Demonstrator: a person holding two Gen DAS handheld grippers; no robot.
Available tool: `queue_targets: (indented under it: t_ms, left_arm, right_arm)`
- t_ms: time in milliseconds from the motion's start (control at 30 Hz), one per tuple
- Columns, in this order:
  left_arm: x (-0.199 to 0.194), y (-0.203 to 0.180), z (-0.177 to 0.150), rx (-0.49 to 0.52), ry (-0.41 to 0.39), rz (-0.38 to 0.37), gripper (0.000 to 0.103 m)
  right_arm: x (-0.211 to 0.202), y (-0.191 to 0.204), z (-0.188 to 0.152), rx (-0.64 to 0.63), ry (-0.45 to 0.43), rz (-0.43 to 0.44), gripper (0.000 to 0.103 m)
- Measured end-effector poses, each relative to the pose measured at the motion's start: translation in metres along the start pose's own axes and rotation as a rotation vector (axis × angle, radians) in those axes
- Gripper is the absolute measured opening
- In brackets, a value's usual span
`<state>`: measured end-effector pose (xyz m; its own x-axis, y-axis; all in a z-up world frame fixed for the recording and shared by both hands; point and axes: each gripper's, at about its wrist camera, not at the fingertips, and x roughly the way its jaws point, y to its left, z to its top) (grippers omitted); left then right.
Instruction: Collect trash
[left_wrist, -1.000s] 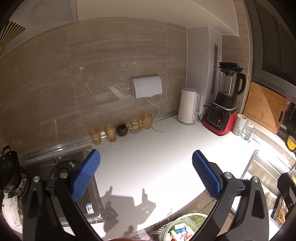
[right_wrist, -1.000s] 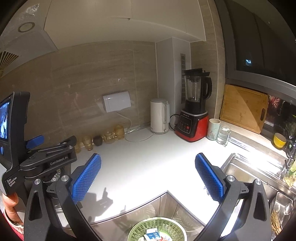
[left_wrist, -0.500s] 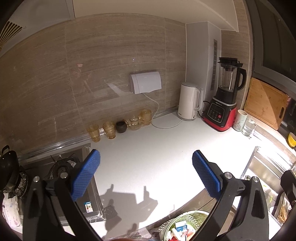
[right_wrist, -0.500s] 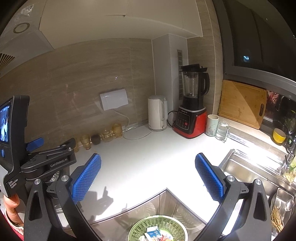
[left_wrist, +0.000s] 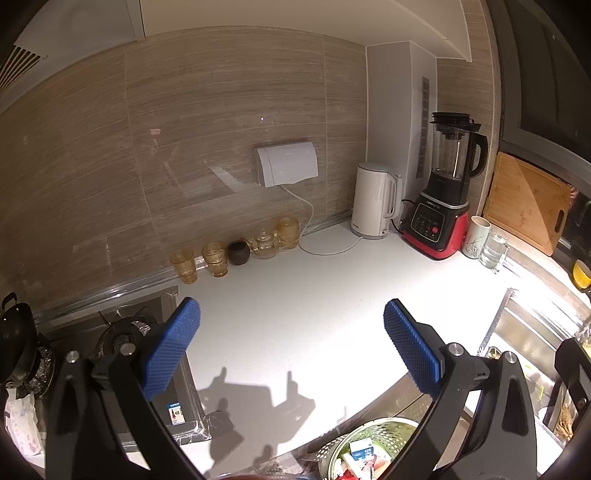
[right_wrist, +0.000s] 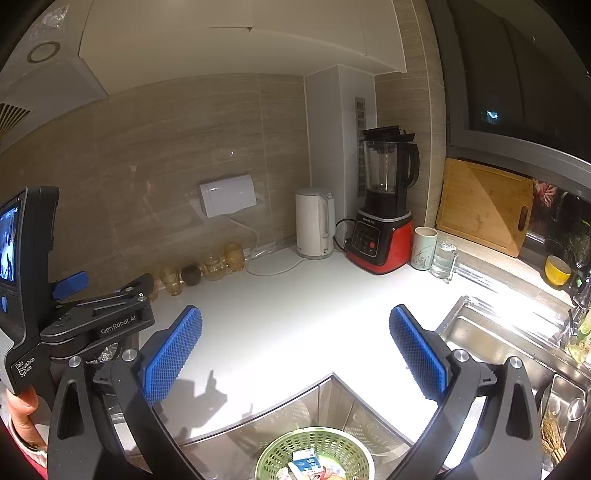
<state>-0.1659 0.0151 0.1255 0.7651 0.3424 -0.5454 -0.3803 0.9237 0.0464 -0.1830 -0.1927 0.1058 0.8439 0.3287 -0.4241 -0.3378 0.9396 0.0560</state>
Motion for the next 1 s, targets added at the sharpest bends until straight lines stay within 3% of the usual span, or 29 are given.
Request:
queue_targets:
  t_ms: [1000]
  left_arm:
    - [0.0075,-0.0042,0.0011,0.015,0.018,-0.024,0.095]
  right_arm:
    - [-0.0012,-0.0038,-0.003,0.008,0.009,-0.012,0.101]
